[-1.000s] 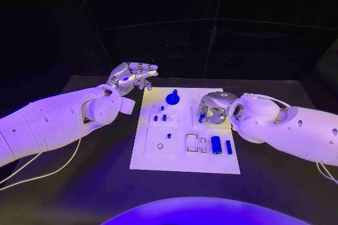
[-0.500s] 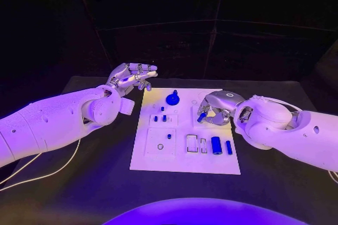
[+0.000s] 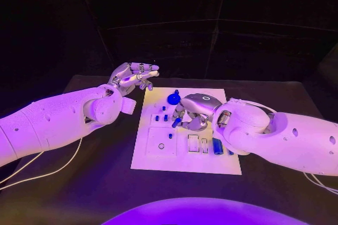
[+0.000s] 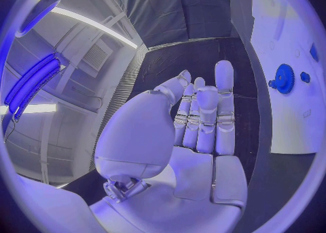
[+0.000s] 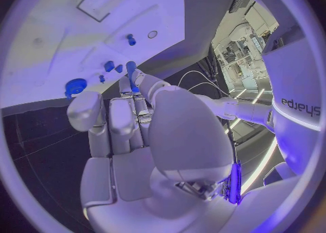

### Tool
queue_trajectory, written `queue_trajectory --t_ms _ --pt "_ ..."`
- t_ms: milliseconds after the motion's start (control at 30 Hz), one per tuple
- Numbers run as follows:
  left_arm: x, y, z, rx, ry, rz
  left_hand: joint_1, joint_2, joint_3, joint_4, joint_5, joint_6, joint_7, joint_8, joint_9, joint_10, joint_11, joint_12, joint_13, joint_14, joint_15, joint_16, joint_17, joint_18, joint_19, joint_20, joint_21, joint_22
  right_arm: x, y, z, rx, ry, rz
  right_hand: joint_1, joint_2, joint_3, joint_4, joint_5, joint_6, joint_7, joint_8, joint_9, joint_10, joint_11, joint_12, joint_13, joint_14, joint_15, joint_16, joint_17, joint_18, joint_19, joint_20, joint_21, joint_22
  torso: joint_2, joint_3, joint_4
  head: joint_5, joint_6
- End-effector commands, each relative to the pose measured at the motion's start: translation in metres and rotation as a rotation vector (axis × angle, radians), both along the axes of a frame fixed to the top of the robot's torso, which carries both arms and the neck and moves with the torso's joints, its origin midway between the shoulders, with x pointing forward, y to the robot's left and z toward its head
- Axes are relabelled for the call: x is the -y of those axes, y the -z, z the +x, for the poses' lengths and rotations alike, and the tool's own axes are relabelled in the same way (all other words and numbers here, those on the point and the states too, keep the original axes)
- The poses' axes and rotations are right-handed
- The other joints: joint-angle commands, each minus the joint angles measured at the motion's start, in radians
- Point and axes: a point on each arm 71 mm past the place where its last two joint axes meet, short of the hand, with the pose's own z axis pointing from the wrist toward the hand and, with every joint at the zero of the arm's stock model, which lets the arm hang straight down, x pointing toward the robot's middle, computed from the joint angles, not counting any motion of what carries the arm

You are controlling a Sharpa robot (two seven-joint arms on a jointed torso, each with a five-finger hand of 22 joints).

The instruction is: Assemble the parts on the task board

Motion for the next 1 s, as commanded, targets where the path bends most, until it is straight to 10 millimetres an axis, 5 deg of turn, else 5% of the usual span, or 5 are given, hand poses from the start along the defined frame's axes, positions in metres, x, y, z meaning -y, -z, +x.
queue_trajectory --t_ms 33,333,1000 --pt "0.003 -0.001 0.000 0.003 0.012 -0.011 0.004 0.004 0.000 -0.003 0.003 -0.001 0.004 0.007 -0.001 -0.005 -0.001 0.006 0.001 -0.008 -0.001 -0.004 -0.001 0.014 -0.005 -0.002 -0.007 -0.001 -0.015 0.002 -0.005 -0.015 -0.071 0.020 -0.002 0.001 0.007 -0.002 0.004 0.004 0.001 0.007 0.000 0.004 0.000 -0.004 0.000 0.023 -0.006 0.002 -0.002 0.003 0.006 -0.003 0.001 -0.001 0.001 0.0000 0.0006 0.005 -0.002" --pt "0.005 -0.001 0.000 0.003 0.017 -0.013 0.004 0.004 0.000 -0.003 0.003 -0.001 0.004 0.007 -0.001 -0.005 -0.001 0.006 0.001 -0.008 -0.001 -0.004 -0.001 0.014 -0.005 -0.002 -0.007 -0.001 -0.042 0.025 -0.015 -0.077 -0.151 -0.025 -0.007 -0.002 0.008 -0.005 0.012 0.002 0.003 0.005 -0.001 0.003 0.001 -0.008 0.000 0.022 -0.005 0.000 -0.006 0.003 0.003 -0.002 -0.001 -0.005 0.001 0.0001 -0.0005 0.016 -0.008" --pt "0.006 -0.001 0.000 0.003 0.019 -0.014 0.004 0.004 0.000 -0.003 0.003 -0.001 0.004 0.007 -0.001 -0.005 -0.001 0.006 0.001 -0.008 -0.001 -0.004 -0.001 0.014 -0.005 -0.002 -0.007 -0.001 -0.046 0.048 -0.013 -0.087 -0.158 -0.143 -0.013 -0.003 0.006 -0.004 0.014 0.002 0.003 0.005 -0.001 0.003 0.002 -0.010 0.000 0.022 -0.004 0.000 -0.006 0.003 0.003 -0.001 0.000 -0.004 0.001 0.0008 -0.0011 0.025 -0.013"
